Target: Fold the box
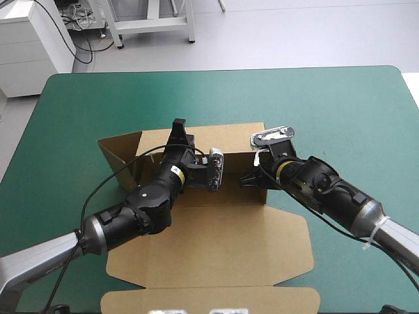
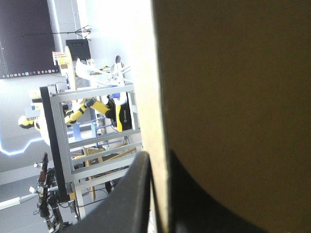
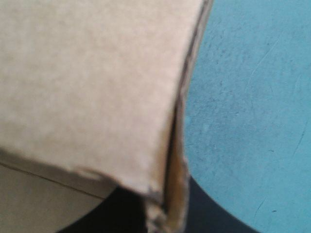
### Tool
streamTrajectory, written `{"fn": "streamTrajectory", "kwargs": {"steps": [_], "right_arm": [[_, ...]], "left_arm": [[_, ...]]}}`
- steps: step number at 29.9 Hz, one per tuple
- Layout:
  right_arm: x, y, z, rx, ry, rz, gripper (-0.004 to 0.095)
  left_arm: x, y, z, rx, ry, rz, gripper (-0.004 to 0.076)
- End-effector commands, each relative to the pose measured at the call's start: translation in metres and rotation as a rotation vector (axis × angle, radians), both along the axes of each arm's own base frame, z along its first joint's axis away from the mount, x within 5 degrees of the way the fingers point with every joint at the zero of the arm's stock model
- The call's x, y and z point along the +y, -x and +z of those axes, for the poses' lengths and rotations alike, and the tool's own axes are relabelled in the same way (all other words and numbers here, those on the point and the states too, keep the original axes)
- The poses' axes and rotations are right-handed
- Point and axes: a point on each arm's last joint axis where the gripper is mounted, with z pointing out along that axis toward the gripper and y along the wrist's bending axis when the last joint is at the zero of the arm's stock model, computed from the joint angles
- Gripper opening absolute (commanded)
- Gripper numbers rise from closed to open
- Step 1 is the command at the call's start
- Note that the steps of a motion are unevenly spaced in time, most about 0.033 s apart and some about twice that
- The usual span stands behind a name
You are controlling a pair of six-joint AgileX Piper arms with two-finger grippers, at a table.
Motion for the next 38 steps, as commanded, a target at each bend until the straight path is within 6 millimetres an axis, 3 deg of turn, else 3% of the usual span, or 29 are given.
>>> {"fn": "streamTrajectory", "kwargs": {"steps": [1,7,10,18,26,32,38], "right_arm": [[0.005,-0.002,0.028,-0.173,-0.081,0.056,-0.0016],[0.004,-0.004,0.029,-0.193,-0.087,0.038,-0.0016],[0.003,-0.009,0.027,-0.196,-0.077,0.016,-0.0016],[-0.011,-0.027,0.017,-0.154,-0.078,-0.062,-0.0016],[-0.022,-0.026,0.028,-0.102,0.021,-0.104,-0.0016],[-0.031,-0.03,0.054,-0.08,0.042,-0.11,-0.0016],[-0.05,-0.044,0.065,0.05,0.009,-0.107,-0.0016]], "left_arm": [[-0.009,0.017,0.021,-0.034,0.083,-0.098,0.0126],[-0.016,0.028,0.021,-0.033,0.075,-0.118,0.0372],[-0.018,0.038,0.024,-0.043,0.072,-0.111,0.0434],[-0.022,0.087,0.036,-0.065,0.079,-0.067,0.0435],[-0.016,0.12,0.069,-0.08,0.197,-0.164,0.0435],[-0.01,0.12,0.115,-0.058,0.346,-0.157,0.0435],[0.01,0.087,0.148,0.013,0.469,-0.057,0.0435]]}}
